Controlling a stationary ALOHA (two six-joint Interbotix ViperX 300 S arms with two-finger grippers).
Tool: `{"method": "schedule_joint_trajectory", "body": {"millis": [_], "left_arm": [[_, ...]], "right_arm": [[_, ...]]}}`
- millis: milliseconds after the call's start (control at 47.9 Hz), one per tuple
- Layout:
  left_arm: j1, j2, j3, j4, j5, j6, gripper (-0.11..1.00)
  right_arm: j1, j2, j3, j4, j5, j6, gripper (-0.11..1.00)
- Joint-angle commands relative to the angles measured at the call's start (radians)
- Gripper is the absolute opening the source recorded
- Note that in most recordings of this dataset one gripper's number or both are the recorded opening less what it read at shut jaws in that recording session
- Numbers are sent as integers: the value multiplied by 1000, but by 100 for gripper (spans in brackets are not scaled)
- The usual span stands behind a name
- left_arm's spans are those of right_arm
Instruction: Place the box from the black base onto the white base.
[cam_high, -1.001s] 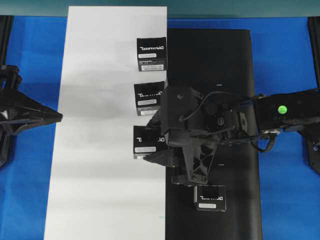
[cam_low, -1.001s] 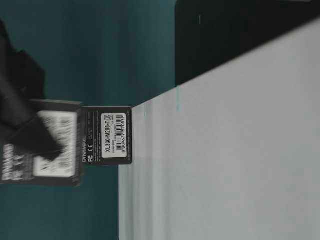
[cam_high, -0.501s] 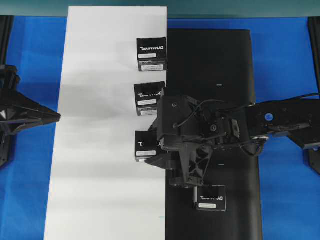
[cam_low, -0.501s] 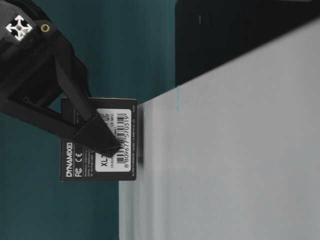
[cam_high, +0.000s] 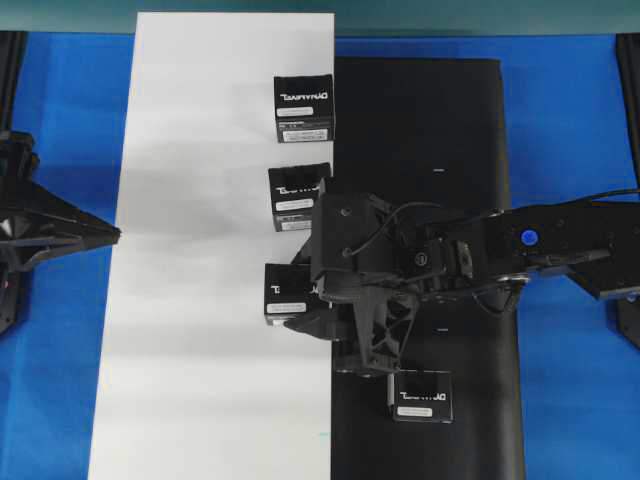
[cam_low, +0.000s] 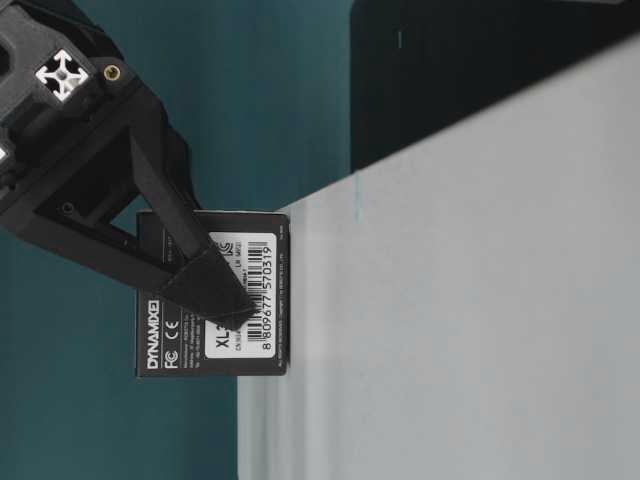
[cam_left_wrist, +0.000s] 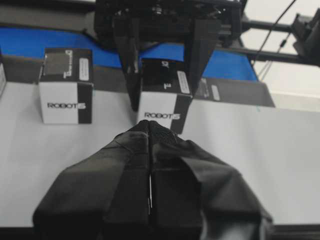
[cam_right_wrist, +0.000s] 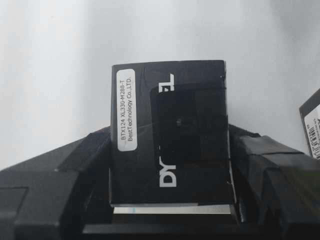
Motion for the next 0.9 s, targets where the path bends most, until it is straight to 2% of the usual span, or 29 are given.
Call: {"method": "schedule_joint_trajectory", "body": {"millis": [0, 250, 334, 605, 876], "left_arm": [[-2, 3, -21, 3, -5, -15, -7], [-2, -20, -25, 3, -5, -21, -7], [-6, -28, -26, 2, -12, -21, -7], [-12, -46, -25, 3, -3, -23, -7], [-15, -51, -20, 3, -14, -26, -7]], "right_arm": [[2, 14, 3, 0, 2, 0, 66], [2, 12, 5, -2, 2, -2, 92], [2, 11, 5, -2, 0, -5, 97], [2, -34, 29, -2, 6, -11, 99], [2, -187, 155, -2, 2, -41, 99]]}}
